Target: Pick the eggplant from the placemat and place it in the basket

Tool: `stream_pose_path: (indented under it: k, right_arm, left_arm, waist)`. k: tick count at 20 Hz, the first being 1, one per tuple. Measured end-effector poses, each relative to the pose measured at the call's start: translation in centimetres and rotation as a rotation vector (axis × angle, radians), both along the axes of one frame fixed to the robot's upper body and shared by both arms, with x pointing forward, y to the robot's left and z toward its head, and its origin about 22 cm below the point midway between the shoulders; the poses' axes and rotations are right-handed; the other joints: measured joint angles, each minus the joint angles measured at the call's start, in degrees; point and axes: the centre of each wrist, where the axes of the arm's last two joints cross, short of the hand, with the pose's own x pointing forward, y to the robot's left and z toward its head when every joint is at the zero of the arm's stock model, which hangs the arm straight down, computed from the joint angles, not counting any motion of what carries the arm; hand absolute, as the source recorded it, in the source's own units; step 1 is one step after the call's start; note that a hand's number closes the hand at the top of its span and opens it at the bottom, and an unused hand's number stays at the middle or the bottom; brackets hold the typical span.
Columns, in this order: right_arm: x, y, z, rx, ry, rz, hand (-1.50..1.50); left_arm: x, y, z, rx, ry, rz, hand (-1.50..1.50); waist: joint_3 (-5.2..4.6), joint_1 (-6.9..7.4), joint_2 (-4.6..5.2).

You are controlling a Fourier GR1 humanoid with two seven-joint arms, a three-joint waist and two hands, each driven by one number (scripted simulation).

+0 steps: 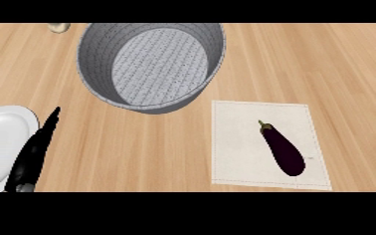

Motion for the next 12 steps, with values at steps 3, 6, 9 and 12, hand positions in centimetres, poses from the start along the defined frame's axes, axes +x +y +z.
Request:
stream_pose_path:
  k: [3,6,9,12]
  right_arm:
    - [-1.0,1.0,-0.4,0.023,0.002,-0.037,-1.50]
    - [-0.6,1.5,-1.2,0.022,-0.017,-0.051,-1.50]
    - [0.2,1.4,-1.6,0.030,-0.044,-0.058,-1.50]
    - [1.3,1.4,-1.9,0.033,-0.072,-0.063,-1.50]
  left_arm:
    - [0.6,-0.9,0.1,0.004,0.005,-0.031,0.00]
    - [1.5,-1.8,0.0,0.000,0.009,-0.049,0.00]
    - [2.0,-2.2,0.4,0.004,0.019,-0.062,0.00]
    - [1.9,-2.6,0.4,0.001,0.016,-0.066,0.00]
  waist:
    - [0.03,1.72,0.15]
    - [0.05,2.87,0.30]
    - [0.04,3.60,0.38]
    - [0.06,4.06,0.42]
